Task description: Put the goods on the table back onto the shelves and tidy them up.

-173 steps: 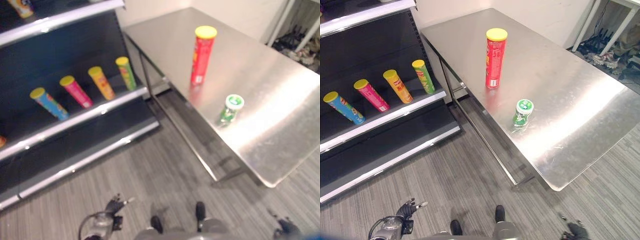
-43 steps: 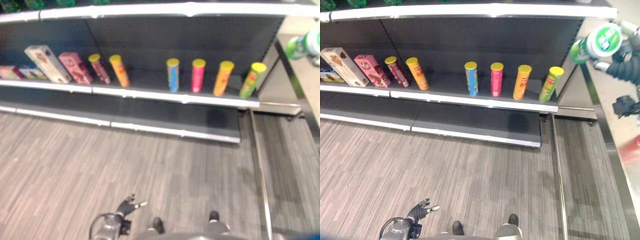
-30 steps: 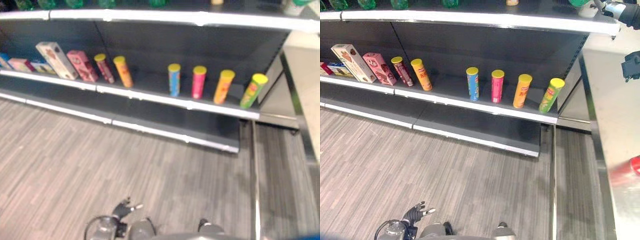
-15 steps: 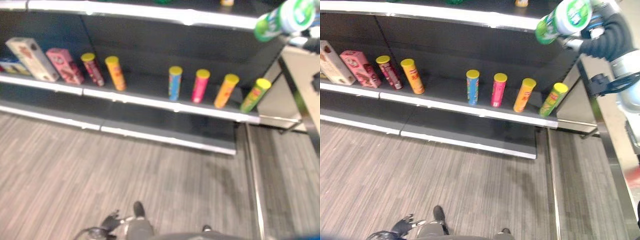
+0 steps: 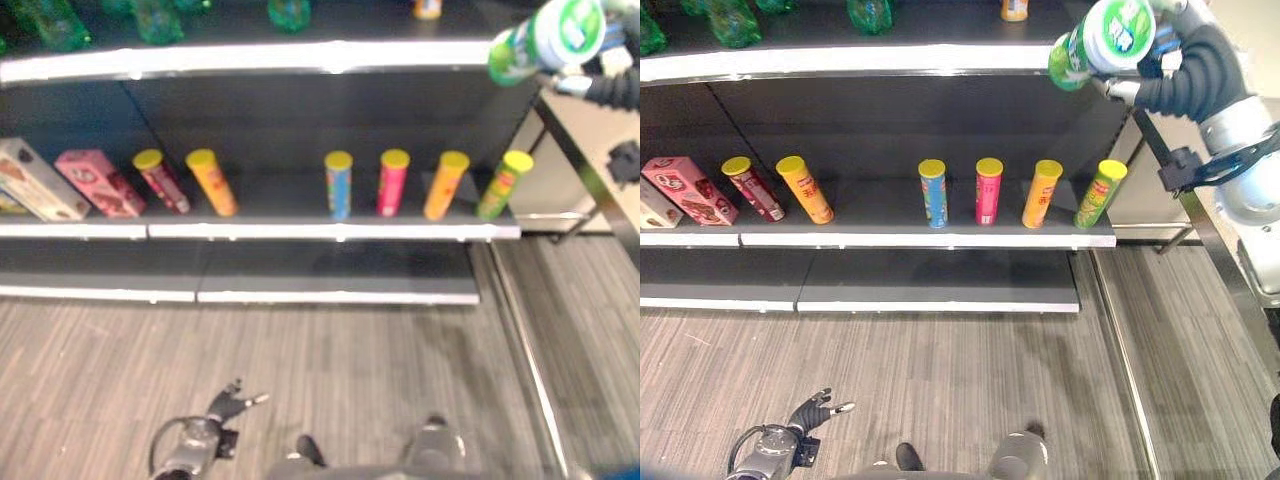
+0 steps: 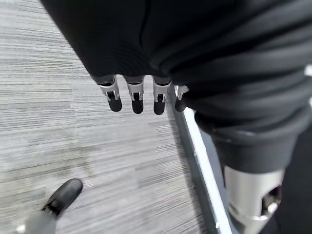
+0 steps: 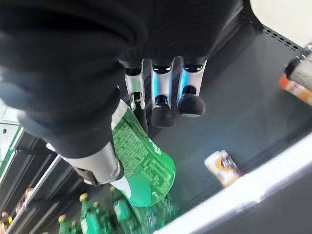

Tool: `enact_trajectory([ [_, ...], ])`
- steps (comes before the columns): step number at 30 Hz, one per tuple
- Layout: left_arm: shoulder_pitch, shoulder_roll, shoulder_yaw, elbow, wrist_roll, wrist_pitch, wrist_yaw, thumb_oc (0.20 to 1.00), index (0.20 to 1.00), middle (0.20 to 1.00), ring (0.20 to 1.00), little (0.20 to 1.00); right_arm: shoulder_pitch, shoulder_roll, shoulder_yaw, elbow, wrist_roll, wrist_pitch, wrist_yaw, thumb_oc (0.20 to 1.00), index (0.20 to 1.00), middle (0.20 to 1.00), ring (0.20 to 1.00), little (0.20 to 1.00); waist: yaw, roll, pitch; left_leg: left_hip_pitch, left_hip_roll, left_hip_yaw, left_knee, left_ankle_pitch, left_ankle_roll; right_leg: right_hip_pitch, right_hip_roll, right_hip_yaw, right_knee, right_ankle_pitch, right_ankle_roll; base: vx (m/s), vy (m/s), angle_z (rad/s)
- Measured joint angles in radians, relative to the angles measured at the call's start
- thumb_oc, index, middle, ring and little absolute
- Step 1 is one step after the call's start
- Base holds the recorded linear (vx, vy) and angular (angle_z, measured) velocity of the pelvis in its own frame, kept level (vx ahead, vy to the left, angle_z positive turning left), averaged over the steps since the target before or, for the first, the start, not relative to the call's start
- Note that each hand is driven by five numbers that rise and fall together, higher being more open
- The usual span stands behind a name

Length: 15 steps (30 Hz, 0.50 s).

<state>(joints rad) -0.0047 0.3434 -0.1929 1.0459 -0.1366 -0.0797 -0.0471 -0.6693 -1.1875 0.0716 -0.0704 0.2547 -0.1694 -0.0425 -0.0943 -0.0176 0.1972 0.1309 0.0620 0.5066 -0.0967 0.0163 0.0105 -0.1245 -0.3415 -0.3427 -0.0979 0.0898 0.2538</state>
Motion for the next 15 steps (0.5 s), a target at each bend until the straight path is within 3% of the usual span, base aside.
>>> enact_trajectory([
  [2,0.018,-0.002,0.021,0.022,0.001,0.001,-0.003,1.0,1.0,1.0,1.0,1.0,-0.001,0.003,-0.002,0.001,0.0,0.002,-0.01,0.2,0.2,0.2,0.2,0.2,-0.003,-0.022,-0.005,0.043,0.0,-0.007,0.0,-0.019,-0.035,-0.047,0.003,-0.03,0.0,0.029,0.019,0.22,-0.045,0.27],
  [3,0.039,-0.006,0.039,0.018,0.001,0.001,-0.004,1.0,1.0,1.0,1.0,1.0,0.001,0.001,-0.003,0.001,0.0,0.001,-0.011,0.2,0.2,0.2,0.2,0.2,-0.004,-0.028,-0.014,0.055,0.0,-0.02,0.0,-0.022,-0.068,-0.031,0.007,-0.038,0.006,0.085,-0.026,0.25,-0.032,0.35],
  [4,0.05,-0.019,0.042,0.018,0.001,0.002,-0.004,1.0,1.0,1.0,1.0,1.0,0.001,-0.003,-0.004,0.003,0.0,0.002,-0.015,0.2,0.2,0.2,0.2,0.2,-0.009,-0.012,-0.024,0.064,0.012,-0.031,0.0,-0.025,-0.083,-0.021,0.023,-0.043,0.011,0.125,-0.032,0.29,-0.039,0.2],
  [5,0.067,-0.049,0.038,0.009,0.001,0.002,-0.009,1.0,1.0,1.0,1.0,1.0,0.0,-0.021,-0.005,0.004,0.0,0.003,-0.022,0.2,0.2,0.2,0.2,0.2,0.003,0.036,-0.04,0.063,0.06,-0.032,0.002,-0.026,-0.103,-0.019,0.066,-0.052,0.009,0.144,-0.037,0.3,-0.054,0.12],
  [6,0.068,-0.061,0.034,-0.005,0.002,0.002,-0.011,1.0,1.0,1.0,1.0,1.0,0.0,-0.047,-0.006,0.004,0.0,0.006,-0.024,0.2,0.2,0.2,0.2,0.2,0.004,0.054,-0.042,0.061,0.073,-0.035,0.007,-0.022,-0.109,-0.016,0.082,-0.054,0.01,0.163,-0.064,0.44,-0.152,0.04],
  [7,0.068,-0.083,0.036,-0.028,0.004,-0.003,-0.015,1.0,1.0,1.0,1.0,1.0,-0.001,-0.086,-0.009,0.014,0.0,0.007,-0.033,0.2,0.2,0.2,0.2,0.2,0.007,0.075,-0.04,0.06,0.08,-0.03,0.007,-0.008,-0.129,-0.012,0.101,-0.058,0.01,0.165,-0.131,0.43,-0.298,0.15],
  [9,0.043,-0.096,0.03,-0.026,0.004,-0.002,-0.018,1.0,1.0,1.0,1.0,1.0,0.0,-0.086,-0.008,0.065,0.002,0.011,-0.033,0.2,0.2,0.2,0.2,0.2,-0.006,0.077,-0.033,0.066,0.096,-0.064,0.044,0.015,-0.171,0.04,0.099,-0.082,0.01,0.155,-0.148,0.29,-0.3,0.41],
  [11,0.023,-0.096,0.032,-0.032,0.003,-0.01,-0.021,1.0,1.0,1.0,1.0,1.0,-0.007,-0.105,-0.03,0.08,0.008,0.007,-0.033,0.2,0.2,0.2,0.2,0.2,-0.007,0.056,-0.031,0.047,0.099,-0.117,0.127,0.018,-0.178,0.096,0.074,-0.113,0.01,0.119,-0.129,0.16,-0.221,0.7],
  [13,-0.005,-0.081,0.037,-0.025,0.0,-0.003,-0.018,1.0,1.0,1.0,1.0,1.0,-0.103,-0.115,-0.034,0.092,0.073,-0.007,-0.032,0.2,0.2,0.2,0.2,0.2,0.006,0.038,-0.018,-0.002,0.129,-0.146,0.212,0.024,-0.193,0.126,0.084,-0.127,0.011,0.093,-0.135,0.19,-0.312,0.62],
  [14,-0.007,-0.07,0.036,-0.026,0.0,0.002,-0.02,1.0,1.0,1.0,1.0,1.0,-0.143,-0.124,0.02,0.124,0.093,-0.012,-0.025,0.2,0.2,0.2,0.2,0.2,0.006,0.021,-0.007,-0.028,0.15,-0.174,0.285,0.044,-0.224,0.147,0.091,-0.135,0.021,0.068,-0.156,0.22,-0.396,0.42],
  [15,-0.004,-0.05,0.035,-0.031,-0.002,0.003,-0.022,1.0,1.0,1.0,1.0,1.0,-0.224,-0.125,0.095,0.151,0.121,-0.009,-0.005,0.2,0.2,0.2,0.2,0.2,0.026,0.008,0.008,-0.083,0.193,-0.222,0.429,0.074,-0.263,0.151,0.116,-0.122,0.086,-0.015,-0.167,0.19,-0.359,0.49],
])
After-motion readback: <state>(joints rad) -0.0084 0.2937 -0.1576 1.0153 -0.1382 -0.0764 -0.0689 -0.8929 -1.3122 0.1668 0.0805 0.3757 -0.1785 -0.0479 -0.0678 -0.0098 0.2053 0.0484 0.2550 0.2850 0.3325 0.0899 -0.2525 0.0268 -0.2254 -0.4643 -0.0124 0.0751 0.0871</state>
